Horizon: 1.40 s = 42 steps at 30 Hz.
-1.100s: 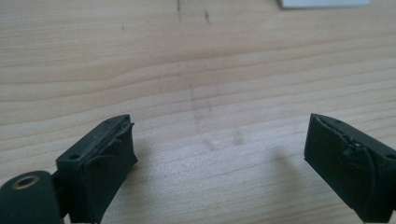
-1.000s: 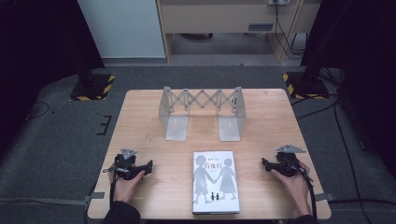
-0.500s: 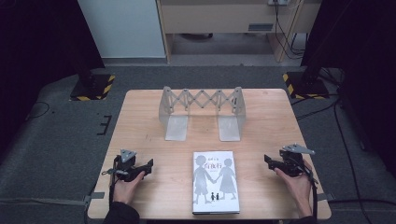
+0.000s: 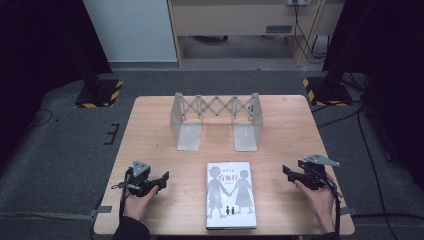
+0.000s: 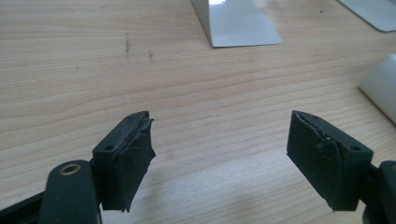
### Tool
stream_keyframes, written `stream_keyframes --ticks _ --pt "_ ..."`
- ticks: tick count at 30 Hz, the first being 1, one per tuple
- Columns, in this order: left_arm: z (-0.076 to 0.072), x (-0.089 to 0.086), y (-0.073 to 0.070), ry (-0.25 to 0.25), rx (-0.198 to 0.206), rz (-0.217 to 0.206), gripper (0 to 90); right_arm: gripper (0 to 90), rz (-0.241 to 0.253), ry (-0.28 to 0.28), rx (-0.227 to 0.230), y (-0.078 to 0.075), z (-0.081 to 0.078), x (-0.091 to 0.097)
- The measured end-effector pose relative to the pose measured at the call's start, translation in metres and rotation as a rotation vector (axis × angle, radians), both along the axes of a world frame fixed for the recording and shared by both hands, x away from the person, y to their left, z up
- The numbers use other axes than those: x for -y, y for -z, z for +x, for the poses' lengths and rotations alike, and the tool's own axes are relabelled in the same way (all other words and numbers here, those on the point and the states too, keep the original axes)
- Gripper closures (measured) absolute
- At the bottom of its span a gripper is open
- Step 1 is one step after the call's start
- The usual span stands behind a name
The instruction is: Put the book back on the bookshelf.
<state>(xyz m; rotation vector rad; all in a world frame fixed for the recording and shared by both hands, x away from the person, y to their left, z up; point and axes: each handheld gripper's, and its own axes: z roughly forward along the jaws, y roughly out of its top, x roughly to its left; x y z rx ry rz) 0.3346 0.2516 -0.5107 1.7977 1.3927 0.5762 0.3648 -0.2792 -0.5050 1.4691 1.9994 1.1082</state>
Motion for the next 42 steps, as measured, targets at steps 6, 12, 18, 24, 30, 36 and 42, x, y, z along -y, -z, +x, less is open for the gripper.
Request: stream_keyframes --ticks 6,12,18,24,30,36,42 --pt "-0.002 0.004 -0.001 0.010 -0.006 -0.009 21.4 31.6 0.016 -0.024 -0.008 -0.001 -0.003 -0.005" --pt "-0.004 0.012 -0.004 0.032 -0.005 -0.028 21.4 31.9 0.027 -0.052 -0.006 -0.004 -0.006 -0.012" --pt "-0.007 0.021 -0.006 0.070 -0.001 -0.041 21.5 31.9 0.027 -0.075 0.003 -0.006 -0.008 -0.019" --pt "-0.011 0.032 -0.009 0.108 0.004 -0.057 23.0 32.7 0.045 -0.101 0.000 -0.007 -0.011 -0.025" --pt "-0.012 0.040 -0.010 0.128 -0.004 -0.063 23.9 32.7 0.075 -0.133 -0.005 -0.006 -0.014 -0.033" --pt "-0.014 0.049 -0.009 0.151 -0.003 -0.061 24.7 32.2 0.099 -0.156 0.000 -0.005 -0.016 -0.039" --pt "-0.015 0.060 -0.009 0.179 -0.009 -0.068 24.8 32.1 0.106 -0.177 0.005 -0.004 -0.018 -0.044"
